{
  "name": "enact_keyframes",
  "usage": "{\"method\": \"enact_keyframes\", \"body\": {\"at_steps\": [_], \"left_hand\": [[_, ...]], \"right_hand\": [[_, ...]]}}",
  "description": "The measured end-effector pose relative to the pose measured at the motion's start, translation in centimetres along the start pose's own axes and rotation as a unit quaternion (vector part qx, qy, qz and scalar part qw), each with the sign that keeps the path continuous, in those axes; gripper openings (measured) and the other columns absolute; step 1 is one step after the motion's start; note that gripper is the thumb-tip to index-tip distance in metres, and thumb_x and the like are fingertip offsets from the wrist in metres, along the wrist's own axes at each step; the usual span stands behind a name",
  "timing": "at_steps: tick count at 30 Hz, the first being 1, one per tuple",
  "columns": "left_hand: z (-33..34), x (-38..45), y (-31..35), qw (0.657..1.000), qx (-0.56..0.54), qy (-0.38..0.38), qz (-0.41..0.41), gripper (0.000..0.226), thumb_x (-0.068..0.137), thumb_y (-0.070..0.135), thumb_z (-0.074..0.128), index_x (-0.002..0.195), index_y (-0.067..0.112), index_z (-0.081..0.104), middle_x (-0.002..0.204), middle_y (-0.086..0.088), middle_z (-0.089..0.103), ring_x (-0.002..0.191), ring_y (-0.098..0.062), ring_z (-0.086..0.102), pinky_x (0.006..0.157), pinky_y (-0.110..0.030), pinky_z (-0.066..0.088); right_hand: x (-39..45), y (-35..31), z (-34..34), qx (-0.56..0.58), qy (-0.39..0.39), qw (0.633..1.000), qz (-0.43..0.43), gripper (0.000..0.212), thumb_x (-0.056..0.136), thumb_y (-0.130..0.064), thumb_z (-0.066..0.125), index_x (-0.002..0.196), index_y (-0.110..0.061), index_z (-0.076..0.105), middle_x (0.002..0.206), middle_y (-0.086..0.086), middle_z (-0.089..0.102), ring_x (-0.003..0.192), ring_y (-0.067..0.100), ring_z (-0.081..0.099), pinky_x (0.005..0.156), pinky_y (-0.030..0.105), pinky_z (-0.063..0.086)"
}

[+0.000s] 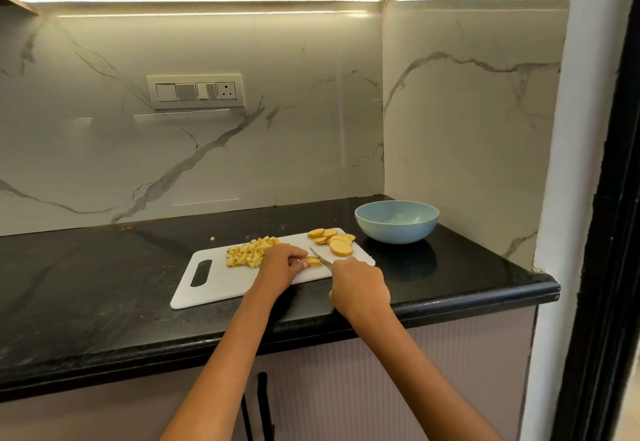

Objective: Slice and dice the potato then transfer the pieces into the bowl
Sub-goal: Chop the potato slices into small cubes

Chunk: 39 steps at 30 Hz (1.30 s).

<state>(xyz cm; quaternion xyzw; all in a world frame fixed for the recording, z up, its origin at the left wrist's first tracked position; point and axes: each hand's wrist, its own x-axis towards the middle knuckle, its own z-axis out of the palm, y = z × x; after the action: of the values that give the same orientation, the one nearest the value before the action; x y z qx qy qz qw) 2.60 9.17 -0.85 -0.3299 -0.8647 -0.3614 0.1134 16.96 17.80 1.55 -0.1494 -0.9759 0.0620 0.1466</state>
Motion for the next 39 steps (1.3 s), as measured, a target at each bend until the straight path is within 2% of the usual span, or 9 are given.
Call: {"method": "enact_keyframes", "body": {"at_steps": [7,11,18,24,28,35,39], "left_hand": [[0.2,-0.3,0.1,0.999,-0.004,0.024,0.023,0.028,0.088,0.010,0.061,0.115,0.004,0.065,0.119,-0.011,0.064,0.108,-0.018,0.058,0.087,-0.015,0.037],[0.2,-0.1,0.5,0.998,-0.007,0.058,0.023,0.023,0.092,0.010,0.055,0.110,0.002,0.067,0.111,-0.012,0.068,0.103,-0.021,0.060,0.083,-0.017,0.038],[0.5,0.3,0.5,1.000,0.012,0.011,0.021,0.026,0.086,0.020,0.064,0.109,0.010,0.069,0.113,-0.008,0.066,0.101,-0.018,0.058,0.085,-0.023,0.042],[0.0,-0.4,0.9,0.998,0.003,0.007,0.059,0.016,0.083,0.013,0.068,0.098,0.011,0.073,0.108,-0.006,0.068,0.101,-0.016,0.058,0.086,-0.024,0.044],[-0.1,-0.7,1.1,0.998,-0.001,0.001,0.059,0.012,0.082,0.011,0.069,0.093,0.012,0.074,0.108,-0.004,0.067,0.101,-0.012,0.057,0.083,-0.019,0.038],[-0.2,-0.8,1.0,0.999,0.015,0.030,0.036,0.007,0.079,0.011,0.071,0.085,0.013,0.074,0.110,-0.003,0.067,0.106,-0.014,0.056,0.090,-0.023,0.039],[-0.1,-0.6,0.9,0.998,-0.003,0.062,0.027,0.011,0.084,0.018,0.067,0.090,0.012,0.074,0.108,-0.003,0.068,0.102,-0.014,0.059,0.087,-0.022,0.041]], "right_hand": [[0.5,0.4,0.7,0.039,0.031,0.998,0.031,0.023,0.095,-0.020,0.049,0.117,-0.011,0.054,0.105,0.007,0.062,0.093,0.018,0.061,0.073,0.025,0.043],[1.1,0.7,1.0,0.052,0.048,0.997,0.041,0.023,0.095,-0.020,0.049,0.117,-0.012,0.054,0.104,0.006,0.062,0.091,0.017,0.061,0.068,0.023,0.040],[1.9,1.0,1.3,0.061,0.069,0.994,0.051,0.024,0.096,-0.020,0.047,0.118,-0.013,0.054,0.105,0.006,0.063,0.092,0.017,0.061,0.069,0.023,0.040],[2.1,1.2,1.7,0.067,0.077,0.994,0.045,0.024,0.097,-0.022,0.048,0.119,-0.013,0.053,0.104,0.006,0.064,0.091,0.016,0.062,0.069,0.023,0.041],[2.2,1.2,1.7,0.064,0.081,0.994,0.045,0.025,0.097,-0.022,0.047,0.119,-0.013,0.053,0.105,0.007,0.064,0.091,0.017,0.062,0.071,0.024,0.045],[2.3,1.2,1.8,0.067,0.074,0.994,0.045,0.026,0.097,-0.022,0.048,0.121,-0.013,0.053,0.106,0.007,0.064,0.093,0.017,0.063,0.075,0.026,0.048],[2.3,1.2,1.8,0.067,0.076,0.994,0.048,0.024,0.097,-0.021,0.046,0.119,-0.012,0.053,0.105,0.007,0.064,0.092,0.018,0.062,0.072,0.025,0.044]]}}
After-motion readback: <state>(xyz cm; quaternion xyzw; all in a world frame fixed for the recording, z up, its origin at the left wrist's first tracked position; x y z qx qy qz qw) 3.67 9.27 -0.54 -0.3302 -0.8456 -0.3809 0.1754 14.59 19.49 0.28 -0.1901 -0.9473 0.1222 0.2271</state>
